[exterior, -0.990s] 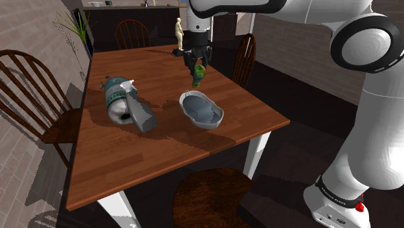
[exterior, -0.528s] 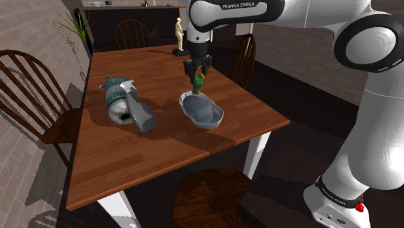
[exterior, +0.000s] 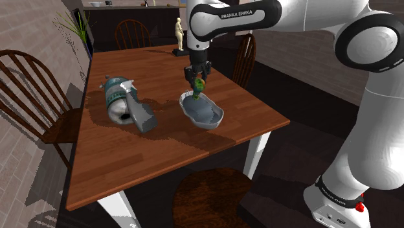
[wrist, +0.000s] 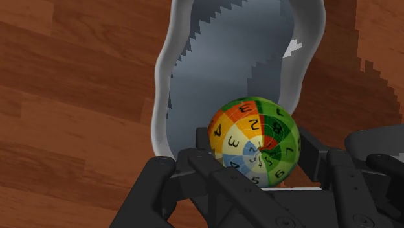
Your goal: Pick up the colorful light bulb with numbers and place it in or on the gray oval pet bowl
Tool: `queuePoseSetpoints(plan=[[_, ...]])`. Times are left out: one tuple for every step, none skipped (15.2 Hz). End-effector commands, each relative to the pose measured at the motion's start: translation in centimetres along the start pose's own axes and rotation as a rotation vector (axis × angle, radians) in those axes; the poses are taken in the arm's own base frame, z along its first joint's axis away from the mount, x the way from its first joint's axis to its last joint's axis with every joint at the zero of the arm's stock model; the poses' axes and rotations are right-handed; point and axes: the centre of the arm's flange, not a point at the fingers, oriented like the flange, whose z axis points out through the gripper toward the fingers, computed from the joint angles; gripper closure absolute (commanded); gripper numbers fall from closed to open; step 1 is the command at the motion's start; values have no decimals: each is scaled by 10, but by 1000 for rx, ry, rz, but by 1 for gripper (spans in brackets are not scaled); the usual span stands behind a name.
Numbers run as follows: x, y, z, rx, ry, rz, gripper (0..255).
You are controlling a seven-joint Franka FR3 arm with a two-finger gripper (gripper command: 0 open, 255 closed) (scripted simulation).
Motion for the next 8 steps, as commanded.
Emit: queuePoseSetpoints(plan=[[0,0,0,0,1,0,255],[0,0,0,0,1,0,255],[0,0,0,0,1,0,255],[0,0,0,0,1,0,255],[0,0,0,0,1,0,0],[0,0,0,0,1,0,0],[0,0,0,0,1,0,0],[0,0,0,0,1,0,0]])
